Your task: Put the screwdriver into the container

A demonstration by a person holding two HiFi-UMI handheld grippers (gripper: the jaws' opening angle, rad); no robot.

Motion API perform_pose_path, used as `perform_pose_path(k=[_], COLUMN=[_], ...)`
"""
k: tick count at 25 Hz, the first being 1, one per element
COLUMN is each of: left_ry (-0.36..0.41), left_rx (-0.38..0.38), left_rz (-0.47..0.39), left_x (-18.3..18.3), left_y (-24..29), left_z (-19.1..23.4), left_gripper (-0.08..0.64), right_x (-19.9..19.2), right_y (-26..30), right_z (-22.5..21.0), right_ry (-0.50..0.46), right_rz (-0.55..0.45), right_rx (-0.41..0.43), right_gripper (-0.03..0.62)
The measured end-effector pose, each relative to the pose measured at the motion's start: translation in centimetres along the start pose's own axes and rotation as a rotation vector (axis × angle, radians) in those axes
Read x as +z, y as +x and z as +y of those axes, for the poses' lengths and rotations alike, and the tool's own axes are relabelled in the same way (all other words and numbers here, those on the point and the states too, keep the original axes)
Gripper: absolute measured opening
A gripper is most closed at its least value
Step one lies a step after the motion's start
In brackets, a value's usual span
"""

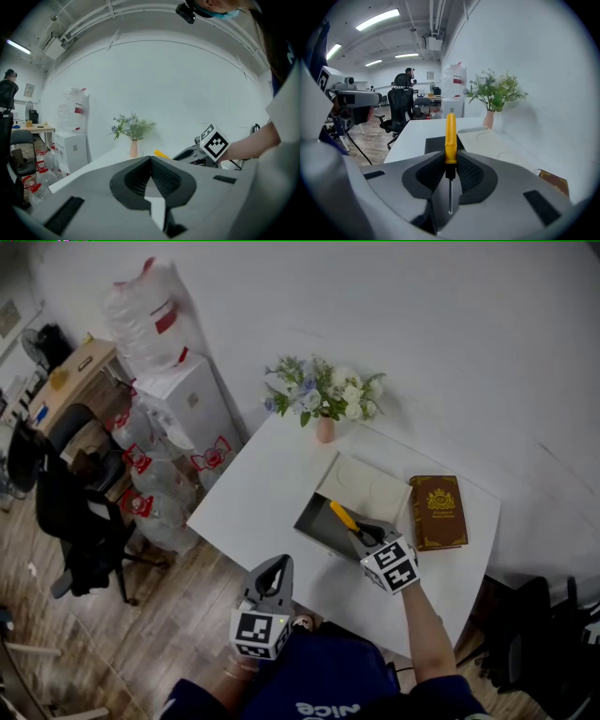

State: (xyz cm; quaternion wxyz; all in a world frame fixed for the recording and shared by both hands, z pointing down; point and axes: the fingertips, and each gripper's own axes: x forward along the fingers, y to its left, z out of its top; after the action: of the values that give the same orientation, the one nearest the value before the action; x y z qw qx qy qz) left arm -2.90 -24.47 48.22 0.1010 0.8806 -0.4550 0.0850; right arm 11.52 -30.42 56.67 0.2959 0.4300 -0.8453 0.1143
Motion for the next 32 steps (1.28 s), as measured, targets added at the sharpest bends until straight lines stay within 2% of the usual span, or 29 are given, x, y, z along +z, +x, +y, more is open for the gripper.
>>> perform_pose_path(k=[14,25,32], left_ry=[-0.015,-0.003,0.0], left_rx=[0.096,0.139,0.153], left_rz=[0.027,0.024,0.034], left_x=[-0.4,-0.2,-0.4], left_y=[-1.1,-1.5,-1.6], left_z=[2.5,3.5,3.5], left_gripper=[0.017,0.017,0.017], right_x=[-3.7,-7.1,-7.6], right_y=[6.6,8.6,9.4], right_z=[0.6,0.5,0.3], right_ry=[-0.025,-0.04,-0.055], right_rz=[0.207,0.414,0.457], right_rx=[0.096,0.1,0.092], right_gripper=[0.089,0.089,0.089])
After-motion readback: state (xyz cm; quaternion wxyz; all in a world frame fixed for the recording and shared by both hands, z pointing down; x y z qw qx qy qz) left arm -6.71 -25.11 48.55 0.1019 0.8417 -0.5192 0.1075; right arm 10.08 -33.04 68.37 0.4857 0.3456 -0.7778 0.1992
